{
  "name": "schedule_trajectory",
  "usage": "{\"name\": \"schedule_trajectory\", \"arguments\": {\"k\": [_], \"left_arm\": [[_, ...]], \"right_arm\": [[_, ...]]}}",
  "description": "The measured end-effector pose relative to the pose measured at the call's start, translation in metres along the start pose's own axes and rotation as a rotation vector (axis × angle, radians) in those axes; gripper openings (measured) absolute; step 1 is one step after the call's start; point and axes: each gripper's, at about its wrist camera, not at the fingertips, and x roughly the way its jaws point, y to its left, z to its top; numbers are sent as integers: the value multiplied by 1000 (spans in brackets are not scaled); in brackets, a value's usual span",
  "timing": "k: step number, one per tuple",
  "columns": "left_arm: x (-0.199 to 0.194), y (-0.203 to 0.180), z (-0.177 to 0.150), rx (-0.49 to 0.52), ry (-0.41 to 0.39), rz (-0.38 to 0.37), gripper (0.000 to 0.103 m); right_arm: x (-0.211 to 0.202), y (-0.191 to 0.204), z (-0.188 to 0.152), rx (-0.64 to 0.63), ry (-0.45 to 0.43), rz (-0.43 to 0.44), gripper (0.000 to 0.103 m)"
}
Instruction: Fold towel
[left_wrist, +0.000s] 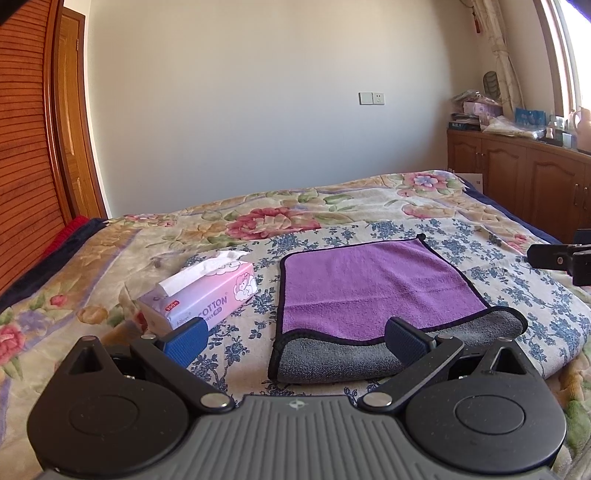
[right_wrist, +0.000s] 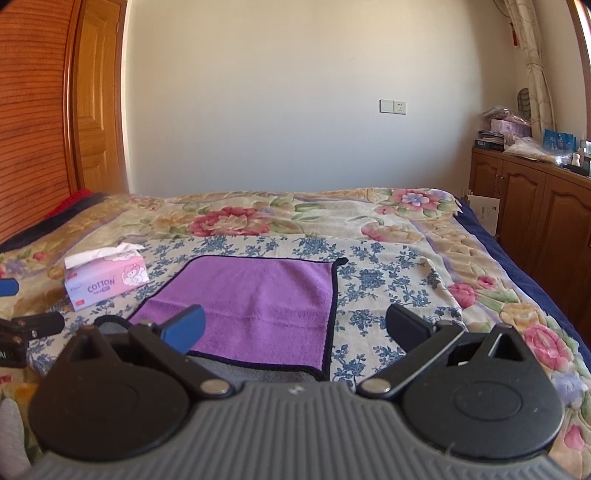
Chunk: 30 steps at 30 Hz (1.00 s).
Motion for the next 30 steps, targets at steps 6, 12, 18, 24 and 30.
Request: {"name": "schedule_trajectory", "arguments": {"k": [6,12,18,24,30], "left_arm": [[13,5,1,-20,15,-20,103],[30,9,1,-28,37,-39,95],[46,10,0,-24,53,-54,91],[65,11,-1,-8,81,-48,81],[82,17,-3,-18,115,-41,75]], "right_arm": [[10,6,-1,-50,15,9,103],[21,11,-2,-82,43,34,103],[34,13,-5,-94,87,59,103],[45,13,-8,-99,131,71,103],[57,11,-11,-102,171,65,102]]}}
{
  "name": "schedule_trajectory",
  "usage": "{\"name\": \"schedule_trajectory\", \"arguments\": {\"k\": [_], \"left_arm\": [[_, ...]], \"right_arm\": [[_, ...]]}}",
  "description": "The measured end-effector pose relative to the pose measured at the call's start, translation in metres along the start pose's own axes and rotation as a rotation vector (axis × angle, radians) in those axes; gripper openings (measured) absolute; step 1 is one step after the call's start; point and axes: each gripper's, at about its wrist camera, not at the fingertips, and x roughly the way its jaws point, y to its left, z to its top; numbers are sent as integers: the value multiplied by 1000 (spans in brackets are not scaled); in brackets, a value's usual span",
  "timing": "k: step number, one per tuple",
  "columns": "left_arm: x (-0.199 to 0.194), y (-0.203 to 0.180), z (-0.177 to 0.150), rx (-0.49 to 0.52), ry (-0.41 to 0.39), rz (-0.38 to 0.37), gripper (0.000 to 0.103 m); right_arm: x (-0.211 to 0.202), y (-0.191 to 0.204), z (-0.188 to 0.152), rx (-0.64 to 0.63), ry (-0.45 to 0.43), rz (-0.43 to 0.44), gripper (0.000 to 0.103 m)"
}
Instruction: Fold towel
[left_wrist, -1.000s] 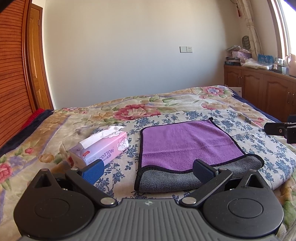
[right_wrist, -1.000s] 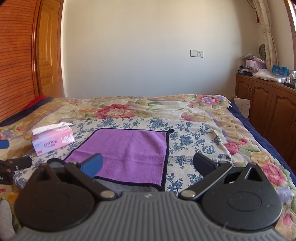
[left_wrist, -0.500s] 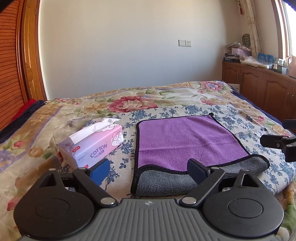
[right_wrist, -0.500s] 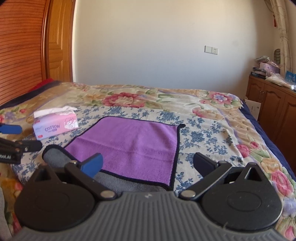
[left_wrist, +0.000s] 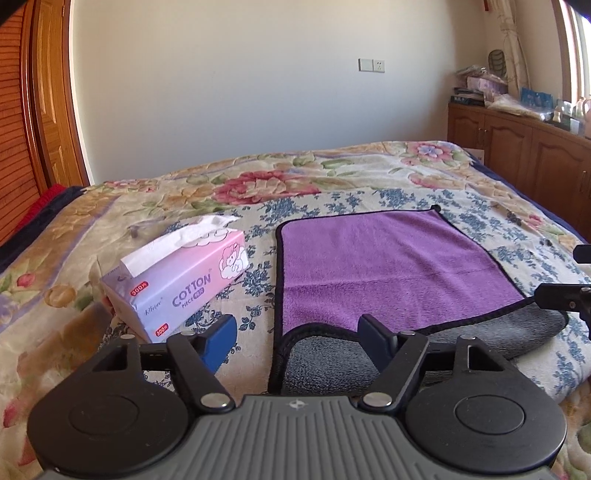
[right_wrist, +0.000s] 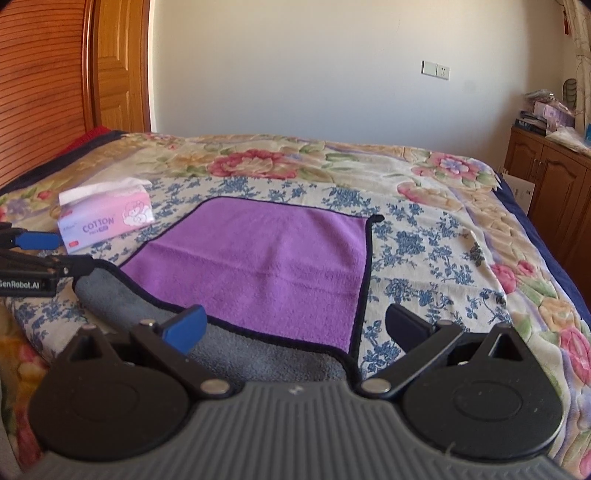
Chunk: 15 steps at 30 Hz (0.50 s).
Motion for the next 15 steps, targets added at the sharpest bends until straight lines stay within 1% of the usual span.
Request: {"name": "schedule_trajectory", "arguments": {"k": [2,3,5,11,15], "left_arm": [[5,2,-1,-4,15,3,72],[8,4,-1,-8,25,2,70],[13,6,-2,-17,40,-2,67],[24,12,-3,-50,77,-14,59],[29,16,-3,-80,96,-27,51]], "right_arm": [[3,-1,0,0,12,-3,101],[6,-2,0,1,17,-2,95],[10,-3,0,4,33,2,93],[21,-9,-1,15,67,4,92],[30,-14,-2,32,101,2,90]]}}
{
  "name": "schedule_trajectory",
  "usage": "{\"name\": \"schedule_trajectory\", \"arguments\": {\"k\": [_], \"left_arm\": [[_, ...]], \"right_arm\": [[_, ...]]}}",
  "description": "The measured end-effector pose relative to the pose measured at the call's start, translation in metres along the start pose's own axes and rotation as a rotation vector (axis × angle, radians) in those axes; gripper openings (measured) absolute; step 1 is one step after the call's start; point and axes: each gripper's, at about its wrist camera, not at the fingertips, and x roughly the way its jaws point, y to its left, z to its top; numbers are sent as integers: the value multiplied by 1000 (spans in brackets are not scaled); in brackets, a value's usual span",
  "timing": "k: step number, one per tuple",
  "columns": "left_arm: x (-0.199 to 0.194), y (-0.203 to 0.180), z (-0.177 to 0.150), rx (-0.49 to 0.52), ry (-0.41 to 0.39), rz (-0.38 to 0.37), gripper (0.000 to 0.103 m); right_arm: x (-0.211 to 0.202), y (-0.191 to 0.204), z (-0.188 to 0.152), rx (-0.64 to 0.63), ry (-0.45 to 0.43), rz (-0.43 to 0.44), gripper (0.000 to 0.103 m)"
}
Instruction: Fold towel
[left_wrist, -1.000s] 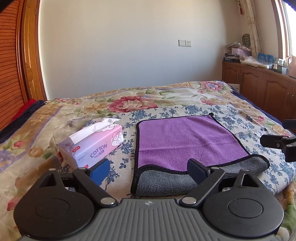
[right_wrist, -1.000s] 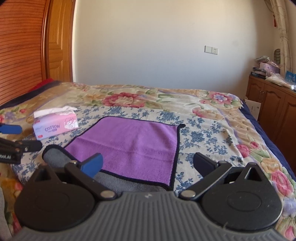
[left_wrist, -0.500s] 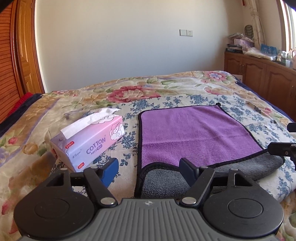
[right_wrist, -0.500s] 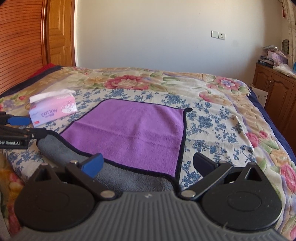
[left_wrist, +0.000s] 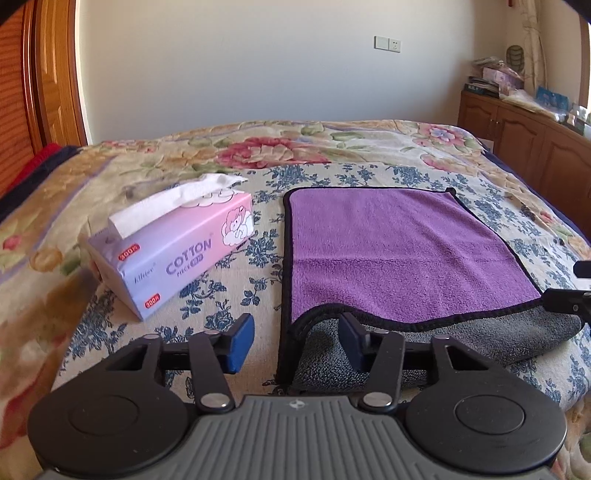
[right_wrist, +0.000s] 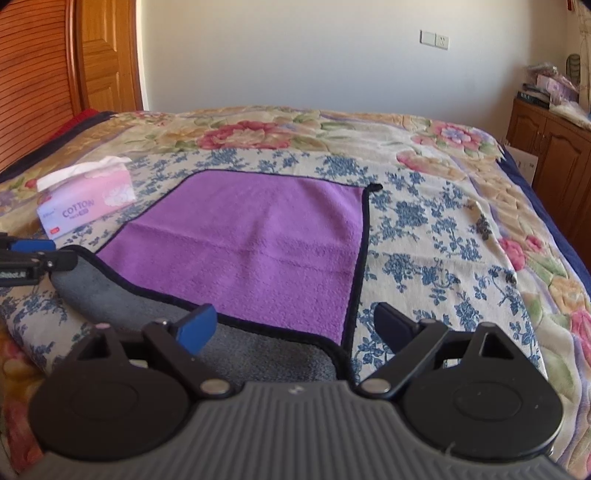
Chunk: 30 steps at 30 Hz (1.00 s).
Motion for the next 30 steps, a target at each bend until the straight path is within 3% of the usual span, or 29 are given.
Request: {"name": "schedule_trajectory", "arguments": {"k": [9,19,25,30], "left_arm": [[5,2,-1,-22,18,-48,29],[7,4,-3,-31,26,-56,26],[8,4,-5,-27,29,-54,26],[7,3,-5,-21,24,-57,26]], "right_arm": [[13,-6,-6,33,120,37,85],[16,-17,-8,86,182,69,74],[15,-23,-5,95,191,76,55],[13,-28,-3,95,199,68,33]]}}
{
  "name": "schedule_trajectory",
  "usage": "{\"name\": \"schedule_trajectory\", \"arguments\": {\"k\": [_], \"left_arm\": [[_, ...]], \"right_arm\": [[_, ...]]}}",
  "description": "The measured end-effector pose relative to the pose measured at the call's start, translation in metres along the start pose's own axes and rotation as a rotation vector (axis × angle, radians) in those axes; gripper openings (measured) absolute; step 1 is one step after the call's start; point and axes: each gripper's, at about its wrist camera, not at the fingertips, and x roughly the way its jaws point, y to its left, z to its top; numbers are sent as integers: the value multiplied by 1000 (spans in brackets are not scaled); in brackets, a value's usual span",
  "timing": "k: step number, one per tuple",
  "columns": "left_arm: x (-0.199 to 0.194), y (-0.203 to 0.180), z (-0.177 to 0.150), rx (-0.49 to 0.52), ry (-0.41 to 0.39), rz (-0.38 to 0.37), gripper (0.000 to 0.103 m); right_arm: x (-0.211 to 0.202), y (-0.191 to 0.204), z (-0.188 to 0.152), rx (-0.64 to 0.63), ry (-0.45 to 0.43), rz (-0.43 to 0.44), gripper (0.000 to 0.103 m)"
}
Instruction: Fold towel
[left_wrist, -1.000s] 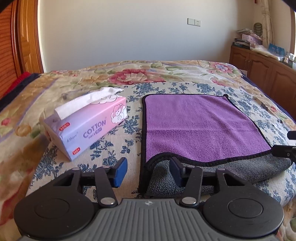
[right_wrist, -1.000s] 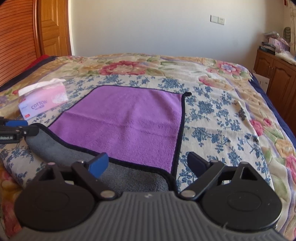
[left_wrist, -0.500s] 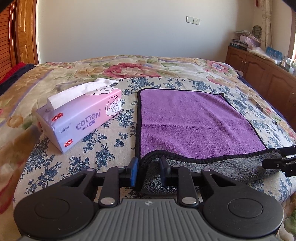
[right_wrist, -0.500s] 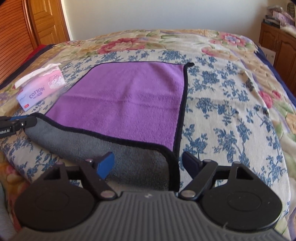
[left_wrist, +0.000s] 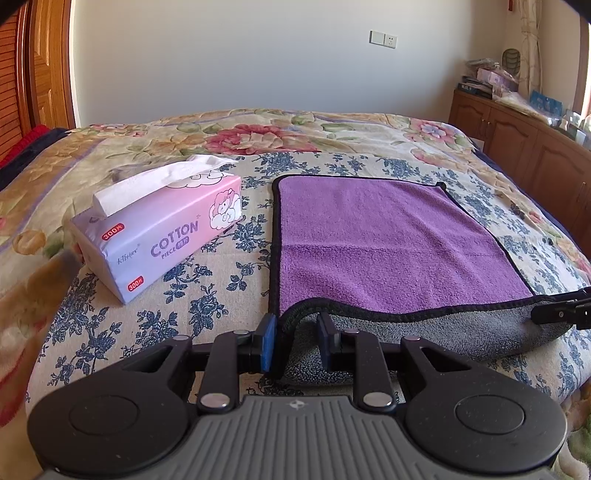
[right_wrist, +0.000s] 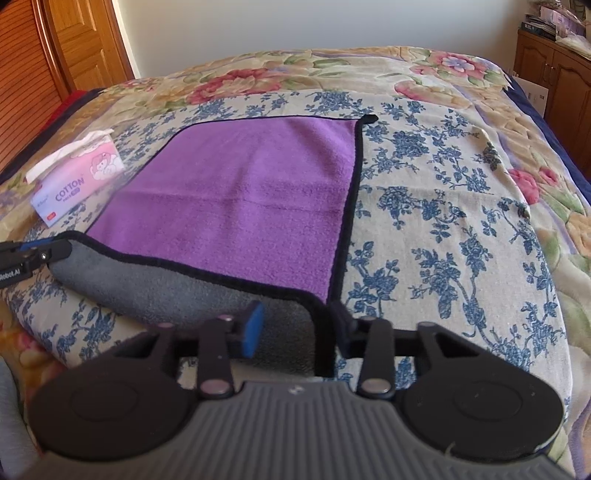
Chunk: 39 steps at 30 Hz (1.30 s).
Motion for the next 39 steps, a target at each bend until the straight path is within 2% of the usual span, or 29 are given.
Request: {"name": "schedule_trajectory", "arguments": {"k": [3,5,7,12,21,27,39], "left_arm": [[0,-1,0,1,-3,-4,23],[-1,-1,1,1,-4,-8,20],[-2,-1,1,0,-5,-14,15],[-3,-2,2,3,-7,-24,9],[-6,-4,4,5,-17,-36,7],[-12,-7,7,8,-56,-42,6],[-13,-8,12,9,-91,-53,6]], "right_arm": [[0,-1,0,-10,8,-7,22],[-1,-1,0,-15,12,-7,20],[-1,-1,0,-23,17,-5,11],[-2,-1,0,-34,12,0,5],[-9,-3,5,-26,-41,4,4],[-14,-5,9,-24,-98,1,4],[-16,-4,18,-46,-148,7,4]]}}
